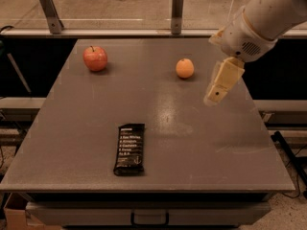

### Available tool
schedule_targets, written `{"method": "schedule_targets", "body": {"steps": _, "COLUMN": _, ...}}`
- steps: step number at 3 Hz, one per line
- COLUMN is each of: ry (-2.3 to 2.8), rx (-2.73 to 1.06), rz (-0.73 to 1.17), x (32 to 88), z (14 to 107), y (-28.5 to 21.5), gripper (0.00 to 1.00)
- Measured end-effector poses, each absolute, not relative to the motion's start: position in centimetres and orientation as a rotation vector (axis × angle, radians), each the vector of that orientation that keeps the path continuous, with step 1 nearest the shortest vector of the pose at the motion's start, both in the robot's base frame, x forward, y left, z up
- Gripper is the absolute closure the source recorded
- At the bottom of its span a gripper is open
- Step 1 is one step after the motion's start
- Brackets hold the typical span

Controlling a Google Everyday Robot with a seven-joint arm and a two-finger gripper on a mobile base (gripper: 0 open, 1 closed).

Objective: Move apple near rxbar chocolate

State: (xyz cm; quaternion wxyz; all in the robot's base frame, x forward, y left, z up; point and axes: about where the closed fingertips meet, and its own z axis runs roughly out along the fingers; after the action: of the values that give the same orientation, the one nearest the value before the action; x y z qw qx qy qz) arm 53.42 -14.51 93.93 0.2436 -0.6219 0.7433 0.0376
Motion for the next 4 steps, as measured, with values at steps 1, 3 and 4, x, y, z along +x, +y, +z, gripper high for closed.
{"method": "schedule_targets", "body": {"steps": 1, "ry": 1.928, "rx": -1.663, "rz": 0.163, "x": 58.1, "z": 93.4, "y": -8.6, "gripper": 0.0}}
{"method": "schedule_targets", "body": {"steps": 3, "ry": 1.904, "rx": -1.657, "rz": 0.177, "x": 59.0, "z": 93.1, "y": -7.4, "gripper": 0.0}}
{"method": "schedule_targets", "body": {"steps": 4, "ry": 1.847, "rx": -1.626, "rz": 0.233, "x": 61.4, "z": 91.8, "y": -3.9, "gripper": 0.0}}
